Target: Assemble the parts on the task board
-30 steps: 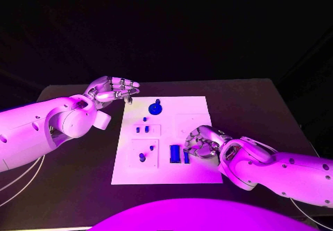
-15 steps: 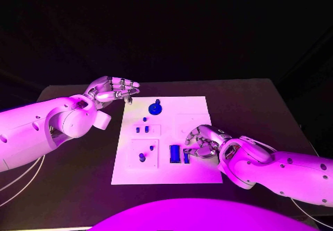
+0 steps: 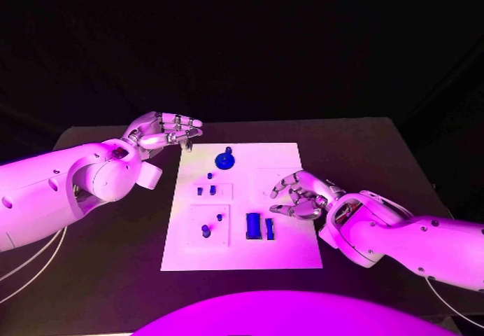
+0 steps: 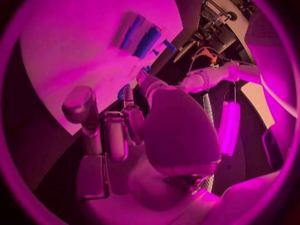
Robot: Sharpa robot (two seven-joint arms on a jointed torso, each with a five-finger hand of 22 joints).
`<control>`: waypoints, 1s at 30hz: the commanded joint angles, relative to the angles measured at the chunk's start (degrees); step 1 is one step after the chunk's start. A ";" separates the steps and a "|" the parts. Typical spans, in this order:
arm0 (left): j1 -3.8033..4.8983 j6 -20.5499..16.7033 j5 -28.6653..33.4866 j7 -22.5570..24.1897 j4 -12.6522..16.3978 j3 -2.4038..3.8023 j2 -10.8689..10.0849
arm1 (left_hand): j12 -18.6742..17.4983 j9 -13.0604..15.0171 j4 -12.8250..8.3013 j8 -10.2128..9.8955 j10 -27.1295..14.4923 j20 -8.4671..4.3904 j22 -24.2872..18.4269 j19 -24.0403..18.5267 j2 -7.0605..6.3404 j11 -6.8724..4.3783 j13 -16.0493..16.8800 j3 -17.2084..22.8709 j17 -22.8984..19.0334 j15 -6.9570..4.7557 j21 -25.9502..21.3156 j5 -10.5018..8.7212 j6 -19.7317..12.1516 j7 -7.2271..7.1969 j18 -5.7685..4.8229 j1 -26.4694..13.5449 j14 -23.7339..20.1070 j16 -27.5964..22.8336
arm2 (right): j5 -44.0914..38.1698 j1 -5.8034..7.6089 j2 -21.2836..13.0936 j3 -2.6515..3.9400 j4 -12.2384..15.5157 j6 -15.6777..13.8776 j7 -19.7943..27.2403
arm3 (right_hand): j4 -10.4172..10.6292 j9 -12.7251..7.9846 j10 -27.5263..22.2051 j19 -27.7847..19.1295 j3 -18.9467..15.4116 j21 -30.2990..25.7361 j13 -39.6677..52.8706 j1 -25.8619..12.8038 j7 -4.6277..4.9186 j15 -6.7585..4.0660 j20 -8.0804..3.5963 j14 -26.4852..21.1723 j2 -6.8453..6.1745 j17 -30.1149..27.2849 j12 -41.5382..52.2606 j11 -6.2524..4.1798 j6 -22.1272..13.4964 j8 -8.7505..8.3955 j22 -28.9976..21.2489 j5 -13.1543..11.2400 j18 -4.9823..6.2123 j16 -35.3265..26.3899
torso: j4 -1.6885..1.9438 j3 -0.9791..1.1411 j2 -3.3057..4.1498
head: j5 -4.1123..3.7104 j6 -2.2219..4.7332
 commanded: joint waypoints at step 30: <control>-1.89 -9.88 13.75 9.53 -10.75 -0.13 8.48 | -17.98 -17.92 -7.00 -9.27 -55.59 -9.58 -46.36 -46.97 11.95 -8.09 -10.34 -31.21 -26.75 -4.16 -52.93 -17.09 -50.18 -11.56 -9.73 -36.09 -55.92 -66.48 | 55.37 5.90 12.40 2.20 -31.50 5.90 32.68 | -11.31 -28.87 -81.81 -80.65 -20.71 -49.63 -74.91 -33.92 -6.93 2.39 -4.00 -84.02 12.72 -74.91 -74.65 -2.02 -55.59 -14.93 -74.93 -3.15 -5.68 -86.16 | -0.06 -0.72 -3.68 | 0.45 11.82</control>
